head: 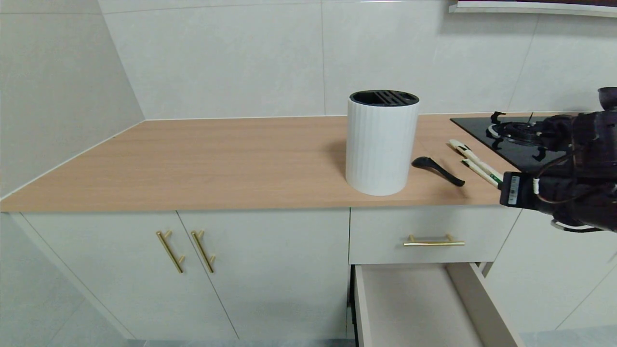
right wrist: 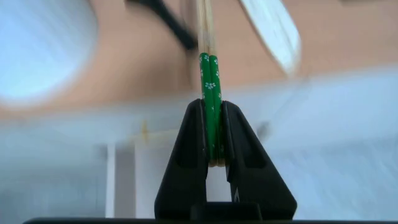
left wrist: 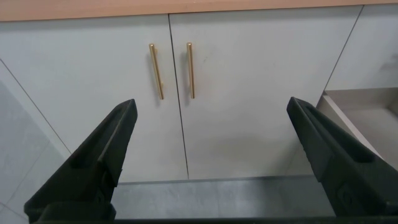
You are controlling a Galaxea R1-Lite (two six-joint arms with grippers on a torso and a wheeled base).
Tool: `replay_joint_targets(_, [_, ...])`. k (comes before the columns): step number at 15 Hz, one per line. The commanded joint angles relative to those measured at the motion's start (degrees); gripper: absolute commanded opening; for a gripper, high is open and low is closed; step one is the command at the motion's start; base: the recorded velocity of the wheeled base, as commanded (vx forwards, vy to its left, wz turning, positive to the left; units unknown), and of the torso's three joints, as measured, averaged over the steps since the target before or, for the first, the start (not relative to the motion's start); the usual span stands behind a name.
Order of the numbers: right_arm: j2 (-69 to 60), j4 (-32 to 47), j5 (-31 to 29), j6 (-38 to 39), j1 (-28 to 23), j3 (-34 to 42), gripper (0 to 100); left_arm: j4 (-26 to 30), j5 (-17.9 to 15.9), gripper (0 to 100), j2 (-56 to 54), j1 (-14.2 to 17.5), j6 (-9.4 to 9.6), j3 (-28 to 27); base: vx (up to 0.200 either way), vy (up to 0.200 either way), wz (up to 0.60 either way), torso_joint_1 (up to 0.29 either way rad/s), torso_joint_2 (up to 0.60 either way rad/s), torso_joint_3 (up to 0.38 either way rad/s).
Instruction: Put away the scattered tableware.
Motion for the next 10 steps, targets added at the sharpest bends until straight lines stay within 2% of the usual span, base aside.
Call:
replay_joint_targets(1, [-9.44,5.11,2.98,0.52,0.55,0.89,0,-0.03,0.01,100,0.0,0.02,-0.03,0.01,0.0,0.0,0.0,0.0,0.0,0.0])
replay_joint_targets(2, [-10.84,6.96,5.97,0.52,0.55,1.15,0,-0.03,0.01,100,0.0,0.02,-0.03,0.01,0.0,0.0,0.0,0.0,0.0,0.0])
replay_joint_targets(3, [-10.84,6.96,5.97,0.52,0.55,1.15,0,-0.03,0.01,100,0.0,0.02,-0.03,0.01,0.0,0.0,0.0,0.0,0.0,0.0])
replay_joint_targets(4, [-16.91,16.89,18.53,0.26,0.38,0.62,0,0.06,0.01,100,0.0,0.02,-0.03,0.01,0.0,0.0,0.0,0.0,0.0,0.0])
replay_joint_targets(8, [-20.16,23.92,21.7,-3.26,0.64,0.71,0,0.06,0.01,100,0.0,0.02,-0.03,0.01,0.0,0.0,0.0,0.0,0.0,0.0])
replay_joint_targets(10, [-20.42,24.36,23.9,-5.02,1.34,2.03,0,-0.03,0.01,100,0.0,0.02,-0.03,0.01,0.0,0.0,0.0,0.0,0.0,0.0])
